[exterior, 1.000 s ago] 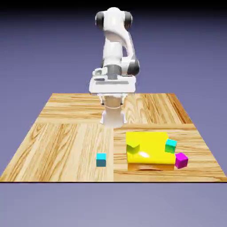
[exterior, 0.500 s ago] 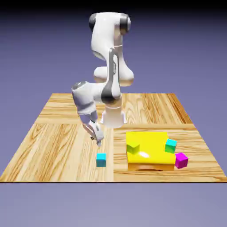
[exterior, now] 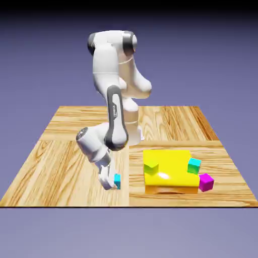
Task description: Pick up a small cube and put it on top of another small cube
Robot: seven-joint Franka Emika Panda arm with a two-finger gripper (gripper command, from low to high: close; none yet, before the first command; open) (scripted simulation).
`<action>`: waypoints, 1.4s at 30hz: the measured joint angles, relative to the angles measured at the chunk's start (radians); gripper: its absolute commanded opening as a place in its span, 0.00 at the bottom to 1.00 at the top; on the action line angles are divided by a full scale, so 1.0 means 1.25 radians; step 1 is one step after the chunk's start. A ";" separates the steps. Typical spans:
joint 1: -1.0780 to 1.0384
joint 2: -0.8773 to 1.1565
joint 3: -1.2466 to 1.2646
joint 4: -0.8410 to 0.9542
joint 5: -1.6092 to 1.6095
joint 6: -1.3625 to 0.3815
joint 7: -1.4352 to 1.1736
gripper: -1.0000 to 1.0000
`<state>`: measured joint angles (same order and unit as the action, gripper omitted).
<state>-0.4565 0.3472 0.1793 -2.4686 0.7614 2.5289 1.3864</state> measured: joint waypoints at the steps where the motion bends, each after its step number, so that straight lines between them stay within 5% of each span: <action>1: -0.001 -0.029 -0.010 -0.005 -0.018 -0.025 0.015 0.00; 31: 0.793 0.047 -0.147 0.374 -0.441 -0.205 -0.927 0.00; 42: 0.739 0.108 0.070 0.440 -0.824 -0.390 -0.877 0.00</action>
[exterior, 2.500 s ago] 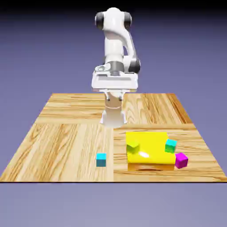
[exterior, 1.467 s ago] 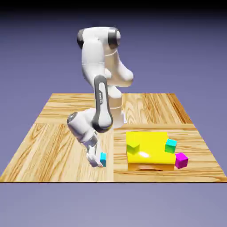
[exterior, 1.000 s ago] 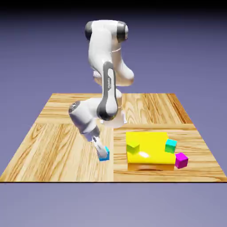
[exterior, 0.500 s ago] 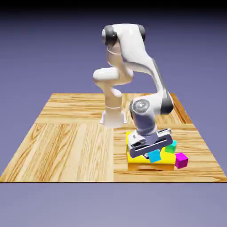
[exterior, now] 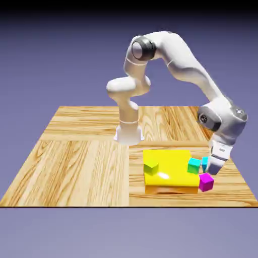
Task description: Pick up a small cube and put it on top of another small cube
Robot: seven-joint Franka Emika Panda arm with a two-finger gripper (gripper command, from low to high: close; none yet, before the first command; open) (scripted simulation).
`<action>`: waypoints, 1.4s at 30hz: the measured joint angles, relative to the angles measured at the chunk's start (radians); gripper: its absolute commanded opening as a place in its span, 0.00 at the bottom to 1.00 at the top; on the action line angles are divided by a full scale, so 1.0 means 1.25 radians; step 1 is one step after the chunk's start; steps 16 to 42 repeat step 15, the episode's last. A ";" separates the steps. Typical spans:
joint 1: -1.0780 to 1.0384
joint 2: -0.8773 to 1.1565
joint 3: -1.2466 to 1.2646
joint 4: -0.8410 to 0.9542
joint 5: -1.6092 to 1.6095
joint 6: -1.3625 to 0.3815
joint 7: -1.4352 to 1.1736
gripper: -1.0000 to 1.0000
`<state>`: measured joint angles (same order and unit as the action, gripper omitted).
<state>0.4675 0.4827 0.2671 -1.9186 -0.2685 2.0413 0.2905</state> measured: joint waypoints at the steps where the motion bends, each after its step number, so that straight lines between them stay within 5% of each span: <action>1: -0.005 0.006 0.020 0.006 -0.035 -0.017 0.005 0.00; 7: -0.045 0.035 0.144 0.044 -0.242 -0.118 0.046 0.00; 11: -0.051 0.078 0.122 0.011 -0.282 -0.049 0.073 0.00; 12: -0.054 0.098 0.111 -0.004 -0.299 -0.016 0.085 1.00; 42: -0.051 0.076 0.123 0.012 -0.283 -0.051 0.073 1.00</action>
